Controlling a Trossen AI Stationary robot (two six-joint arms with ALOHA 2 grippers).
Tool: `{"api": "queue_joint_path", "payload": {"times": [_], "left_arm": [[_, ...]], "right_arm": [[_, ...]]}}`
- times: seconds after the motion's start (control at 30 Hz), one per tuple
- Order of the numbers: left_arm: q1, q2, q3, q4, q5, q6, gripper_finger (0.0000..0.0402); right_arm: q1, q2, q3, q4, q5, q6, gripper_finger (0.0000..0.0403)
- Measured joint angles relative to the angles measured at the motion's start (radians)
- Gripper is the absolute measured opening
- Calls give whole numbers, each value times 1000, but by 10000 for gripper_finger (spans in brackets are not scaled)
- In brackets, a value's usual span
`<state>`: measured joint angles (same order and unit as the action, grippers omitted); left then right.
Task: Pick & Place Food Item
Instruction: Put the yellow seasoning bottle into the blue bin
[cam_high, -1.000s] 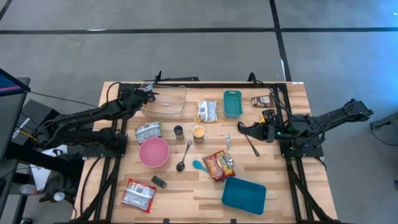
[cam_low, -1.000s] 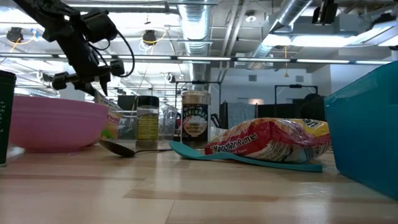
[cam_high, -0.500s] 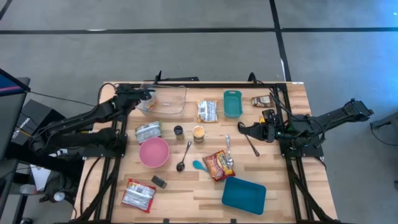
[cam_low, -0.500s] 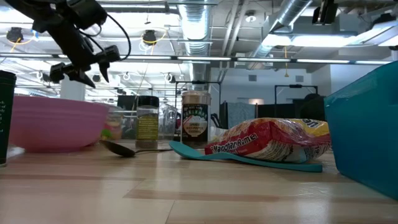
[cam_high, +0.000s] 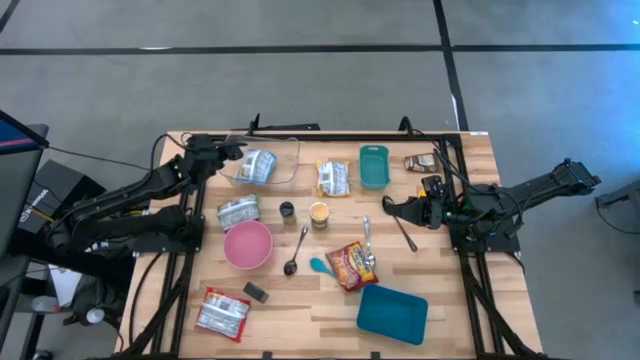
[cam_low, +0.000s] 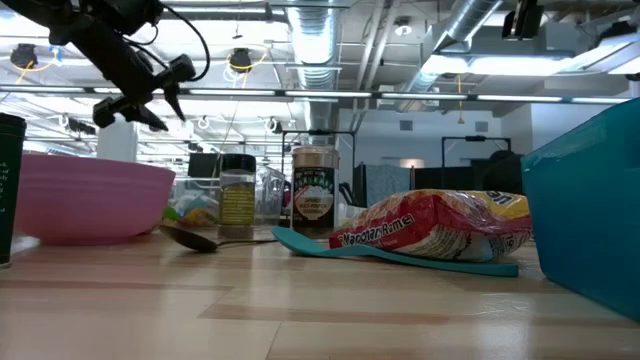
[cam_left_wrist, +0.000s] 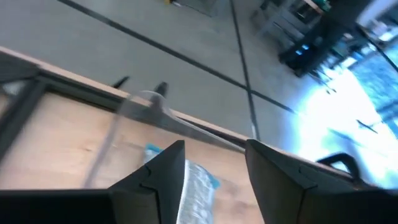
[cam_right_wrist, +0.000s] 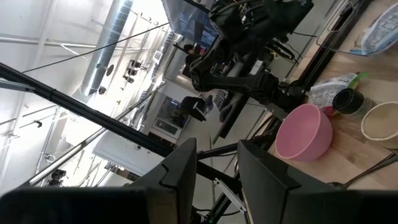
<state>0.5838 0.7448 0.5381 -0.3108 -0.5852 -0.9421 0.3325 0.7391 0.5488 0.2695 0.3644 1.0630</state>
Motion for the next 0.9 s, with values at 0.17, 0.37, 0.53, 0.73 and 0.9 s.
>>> {"api": "queue_joint_path", "payload": {"times": [0.17, 0.37, 0.53, 0.73, 0.9], "left_arm": [[0, 0, 0, 100, 148, 106, 145], [0, 0, 0, 273, 388, 203, 128], [-29, 1, 0, 391, 538, 205, 117], [-115, 1, 0, 503, 618, 205, 107], [-211, 1, 0, 570, 620, 212, 106]], "right_arm": [[0, 0, 0, 0, 0, 0, 113], [0, 0, 0, 0, 0, 0, 113], [0, 0, 0, 0, 0, 0, 113], [0, 0, 0, -4, 0, 0, 113], [-7, 0, 0, -7, 0, 0, 113]]}}
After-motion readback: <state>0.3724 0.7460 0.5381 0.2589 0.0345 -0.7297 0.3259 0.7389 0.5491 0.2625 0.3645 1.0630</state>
